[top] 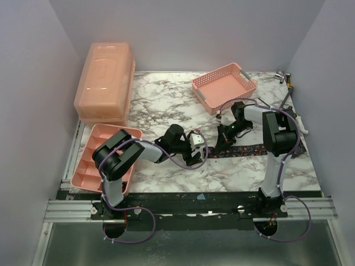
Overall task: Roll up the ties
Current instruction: Roll the tie at the center of the board.
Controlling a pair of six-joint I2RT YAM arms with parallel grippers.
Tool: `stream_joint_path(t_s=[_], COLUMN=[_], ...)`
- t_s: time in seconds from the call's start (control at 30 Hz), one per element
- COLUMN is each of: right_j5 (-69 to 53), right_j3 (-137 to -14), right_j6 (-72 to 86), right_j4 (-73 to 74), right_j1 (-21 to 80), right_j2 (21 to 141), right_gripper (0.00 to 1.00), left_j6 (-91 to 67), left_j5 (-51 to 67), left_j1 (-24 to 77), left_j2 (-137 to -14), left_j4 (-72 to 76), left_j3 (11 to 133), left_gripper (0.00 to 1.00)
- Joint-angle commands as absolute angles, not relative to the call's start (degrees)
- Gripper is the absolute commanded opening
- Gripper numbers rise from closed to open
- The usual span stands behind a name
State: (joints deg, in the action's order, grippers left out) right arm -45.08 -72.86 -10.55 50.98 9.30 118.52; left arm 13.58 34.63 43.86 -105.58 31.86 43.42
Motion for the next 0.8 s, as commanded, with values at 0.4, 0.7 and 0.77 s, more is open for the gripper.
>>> stream_joint_path(t_s=[0.4,0.7,0.77], right_j5=[-47.58,-48.82,-48.74], right_j3=[-74.59,-74.37,-73.94], right_j6=[-11.95,-11.58,-11.51], right_j4=[52.21,55.24,55.2], right_j1=[9.98,10.02,10.02], right_j2=[115.5,112.46,112.28], right_gripper=[0.01,0.01,0.01], left_j6=[16.43,21.73,22.53], left_j5=[29.73,29.28,28.9], left_j1=[48.52,48.52,48.53], left_j2=[-113.95,-115.58,-115.47], left_j4=[21.74,10.5,10.33], left_j3=[56.06,58.13,58.17], left_gripper=[0.68,0.58,0.44])
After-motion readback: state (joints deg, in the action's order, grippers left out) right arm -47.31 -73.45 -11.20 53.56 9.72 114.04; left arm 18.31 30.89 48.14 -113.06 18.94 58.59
